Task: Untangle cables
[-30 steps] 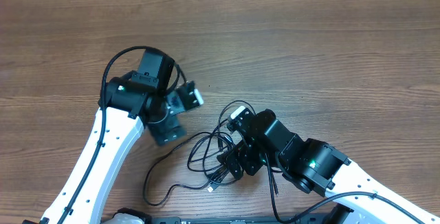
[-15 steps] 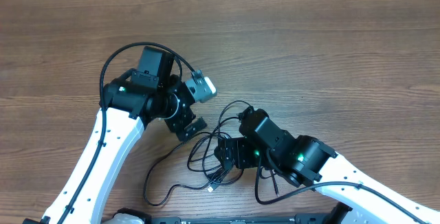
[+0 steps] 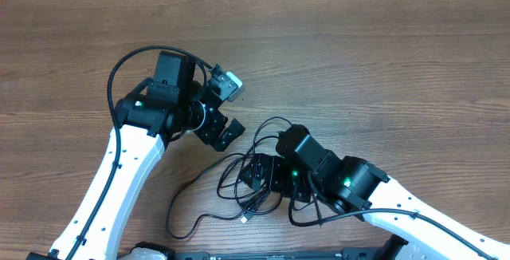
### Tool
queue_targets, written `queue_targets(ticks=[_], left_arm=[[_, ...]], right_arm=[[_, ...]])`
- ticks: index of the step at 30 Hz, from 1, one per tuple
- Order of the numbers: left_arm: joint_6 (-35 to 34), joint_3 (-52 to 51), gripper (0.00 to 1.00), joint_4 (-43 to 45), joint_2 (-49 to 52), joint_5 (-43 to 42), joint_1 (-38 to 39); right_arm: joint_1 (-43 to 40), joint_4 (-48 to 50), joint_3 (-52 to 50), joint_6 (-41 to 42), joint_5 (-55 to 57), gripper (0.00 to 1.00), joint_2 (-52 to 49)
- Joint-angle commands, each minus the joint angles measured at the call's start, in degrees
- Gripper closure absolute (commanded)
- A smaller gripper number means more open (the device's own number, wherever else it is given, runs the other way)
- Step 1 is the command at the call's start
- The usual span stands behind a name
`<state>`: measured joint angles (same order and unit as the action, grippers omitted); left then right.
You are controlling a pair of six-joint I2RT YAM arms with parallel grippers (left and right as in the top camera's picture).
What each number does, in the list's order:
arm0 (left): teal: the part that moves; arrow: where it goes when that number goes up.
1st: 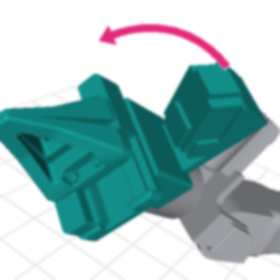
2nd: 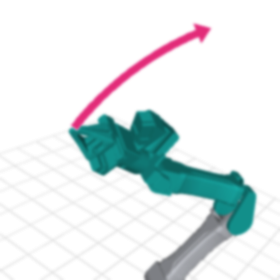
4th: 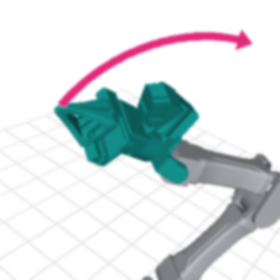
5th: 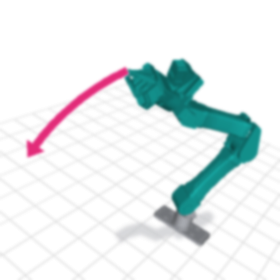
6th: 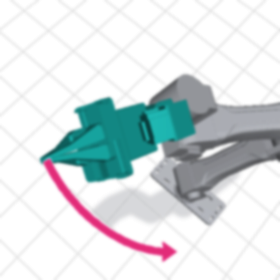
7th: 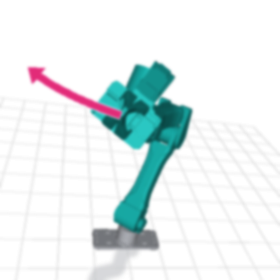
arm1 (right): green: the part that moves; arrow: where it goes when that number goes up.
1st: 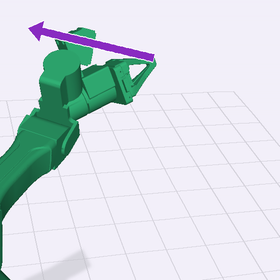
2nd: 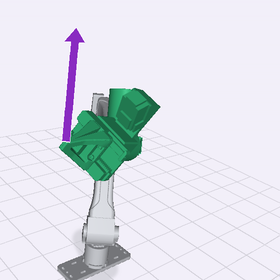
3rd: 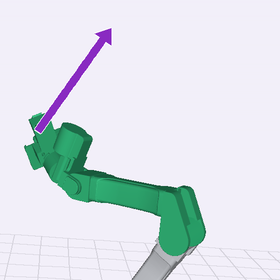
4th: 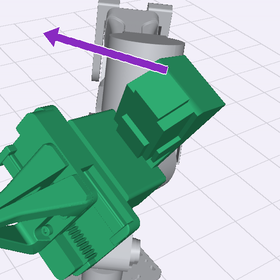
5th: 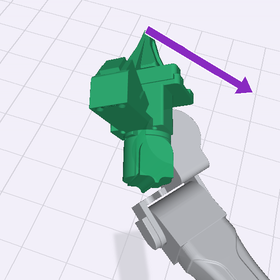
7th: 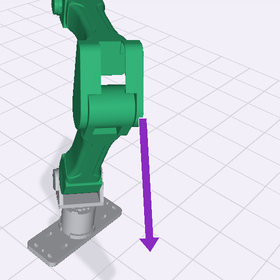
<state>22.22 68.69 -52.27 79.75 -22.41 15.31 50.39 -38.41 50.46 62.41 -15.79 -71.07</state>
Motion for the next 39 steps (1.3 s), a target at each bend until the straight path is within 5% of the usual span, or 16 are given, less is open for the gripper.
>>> queue_targets(ticks=[1,5,19,39], left_arm=[[-13.07,-0.2,0.01,1.25,-0.35,3.3,-1.6],[-22.58,-0.2,0.01,4.35,-0.35,6.29,-4.5],[-22.62,-0.2,0.0,6.21,-0.35,6.99,-5.27],[-22.62,-0.2,0.01,6.21,-0.35,6.99,-5.27]], right_arm=[[0.42,0.37,0.61,11.39,-0.61,0.05,-0.68],[0.5,0.39,0.59,17.57,-0.15,0.11,-2.14],[0.72,4.44,0.59,22.25,-1.55,0.13,-12.55],[0.72,6.47,0.59,22.25,3.34,0.38,-15.19]])
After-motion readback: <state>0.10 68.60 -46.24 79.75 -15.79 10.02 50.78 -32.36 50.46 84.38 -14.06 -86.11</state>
